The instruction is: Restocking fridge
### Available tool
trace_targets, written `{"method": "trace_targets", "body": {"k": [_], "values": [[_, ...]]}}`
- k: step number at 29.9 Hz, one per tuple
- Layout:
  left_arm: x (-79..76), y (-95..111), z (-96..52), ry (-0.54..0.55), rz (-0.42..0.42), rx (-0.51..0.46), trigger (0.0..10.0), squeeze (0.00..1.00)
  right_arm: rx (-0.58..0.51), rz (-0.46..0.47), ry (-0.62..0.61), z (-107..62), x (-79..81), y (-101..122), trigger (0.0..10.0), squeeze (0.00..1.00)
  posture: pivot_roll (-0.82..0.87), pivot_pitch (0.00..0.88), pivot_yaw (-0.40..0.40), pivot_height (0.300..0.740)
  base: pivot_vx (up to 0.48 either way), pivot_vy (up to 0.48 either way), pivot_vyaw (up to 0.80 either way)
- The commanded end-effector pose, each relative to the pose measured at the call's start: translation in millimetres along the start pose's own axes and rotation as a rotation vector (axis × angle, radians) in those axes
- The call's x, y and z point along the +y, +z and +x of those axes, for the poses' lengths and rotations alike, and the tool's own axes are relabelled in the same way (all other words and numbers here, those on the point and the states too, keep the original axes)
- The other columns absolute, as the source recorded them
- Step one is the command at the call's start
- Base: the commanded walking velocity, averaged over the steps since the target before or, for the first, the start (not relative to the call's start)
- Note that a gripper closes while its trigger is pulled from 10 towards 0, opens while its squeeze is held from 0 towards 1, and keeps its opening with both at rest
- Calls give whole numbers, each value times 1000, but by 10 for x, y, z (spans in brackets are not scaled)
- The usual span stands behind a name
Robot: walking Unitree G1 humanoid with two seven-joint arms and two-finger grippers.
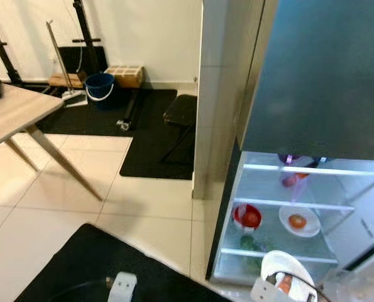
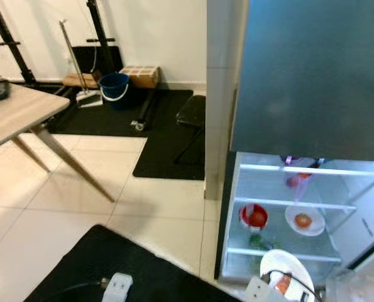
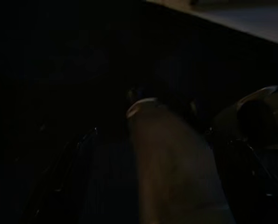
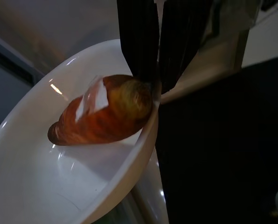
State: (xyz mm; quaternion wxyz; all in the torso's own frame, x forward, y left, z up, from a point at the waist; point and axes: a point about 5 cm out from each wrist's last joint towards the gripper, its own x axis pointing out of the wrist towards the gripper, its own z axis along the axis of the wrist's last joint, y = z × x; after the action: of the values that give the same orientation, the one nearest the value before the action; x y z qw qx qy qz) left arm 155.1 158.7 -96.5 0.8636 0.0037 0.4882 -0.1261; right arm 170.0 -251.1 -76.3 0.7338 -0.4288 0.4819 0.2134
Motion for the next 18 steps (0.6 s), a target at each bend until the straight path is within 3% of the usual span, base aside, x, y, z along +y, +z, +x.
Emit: {"method": "trace_targets", "body": {"k": [1, 7, 15, 18], "values": [[-17, -55, -6, -6, -1, 18, 10000, 0, 3, -5, 2, 4, 38, 4, 10000, 0, -26, 0, -21, 740, 0, 0, 0], [-20, -45, -4, -12, 0, 14, 10000, 0, 11, -9, 9, 3, 79, -14, 10000, 0, -26, 0, -21, 740, 0, 0, 0], [-23, -27, -1, -23, 15, 13, 10000, 0, 16, -13, 11, 1, 82, -31, 10000, 0, -29, 0, -22, 740, 0, -433, 0], [-21, -15, 1, -18, 5, 6, 10000, 0, 15, -17, 8, 1, 72, -30, 10000, 0, -30, 0, -23, 740, 0, 0, 0]]}}
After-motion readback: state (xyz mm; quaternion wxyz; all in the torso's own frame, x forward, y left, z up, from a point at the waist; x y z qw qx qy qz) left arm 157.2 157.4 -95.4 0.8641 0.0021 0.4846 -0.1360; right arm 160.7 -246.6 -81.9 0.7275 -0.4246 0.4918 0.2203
